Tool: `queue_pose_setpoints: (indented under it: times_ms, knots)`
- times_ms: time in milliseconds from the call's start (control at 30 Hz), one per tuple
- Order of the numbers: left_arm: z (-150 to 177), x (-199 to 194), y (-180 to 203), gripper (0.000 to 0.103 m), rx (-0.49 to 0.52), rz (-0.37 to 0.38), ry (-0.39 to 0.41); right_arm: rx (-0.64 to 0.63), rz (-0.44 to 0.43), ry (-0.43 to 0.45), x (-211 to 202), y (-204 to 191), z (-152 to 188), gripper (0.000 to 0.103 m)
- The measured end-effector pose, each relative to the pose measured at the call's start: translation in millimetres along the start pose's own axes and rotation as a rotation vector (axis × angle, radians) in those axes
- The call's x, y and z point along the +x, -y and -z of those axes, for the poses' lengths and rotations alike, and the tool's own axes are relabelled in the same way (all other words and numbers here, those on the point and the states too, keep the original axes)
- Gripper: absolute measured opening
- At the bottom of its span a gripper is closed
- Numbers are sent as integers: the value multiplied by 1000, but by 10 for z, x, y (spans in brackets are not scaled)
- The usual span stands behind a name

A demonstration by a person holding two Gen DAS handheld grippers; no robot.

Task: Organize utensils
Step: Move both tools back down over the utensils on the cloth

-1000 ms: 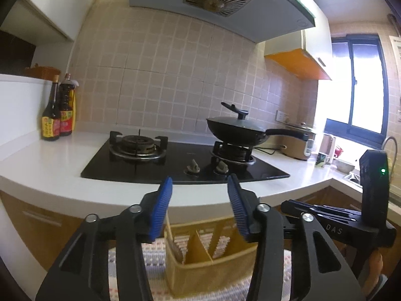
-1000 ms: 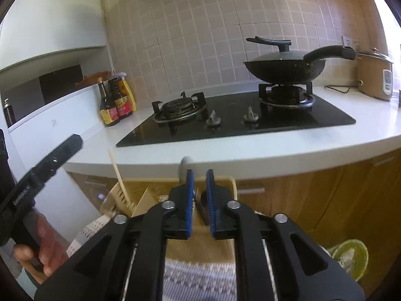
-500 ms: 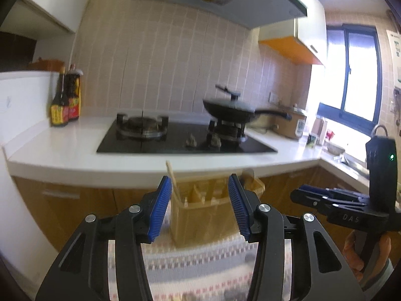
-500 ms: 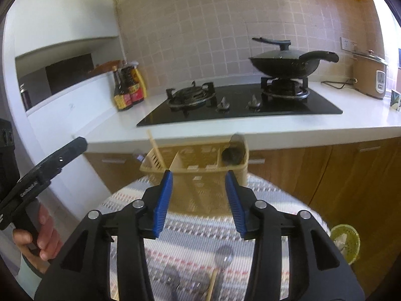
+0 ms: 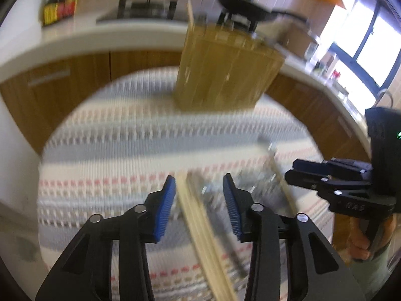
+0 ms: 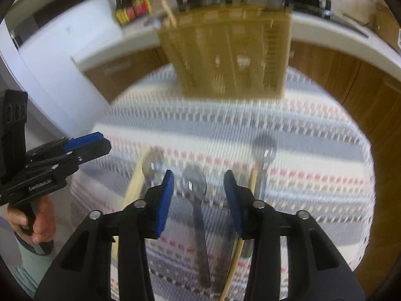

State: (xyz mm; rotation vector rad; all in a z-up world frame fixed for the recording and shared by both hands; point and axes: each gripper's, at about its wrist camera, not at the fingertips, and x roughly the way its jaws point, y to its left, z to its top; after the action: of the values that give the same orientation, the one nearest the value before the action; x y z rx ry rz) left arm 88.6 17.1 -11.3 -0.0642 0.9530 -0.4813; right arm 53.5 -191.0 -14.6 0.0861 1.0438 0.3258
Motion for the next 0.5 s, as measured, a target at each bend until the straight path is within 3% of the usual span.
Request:
queue_pose_setpoints:
  times_ms: [233, 500]
  knots:
    - [260, 323, -164, 18, 28, -42, -134, -1, 35, -74, 238, -34, 197, 27]
    - [364, 412, -29, 16, 78, -76, -140, -15, 57, -97, 378, -48, 276, 26]
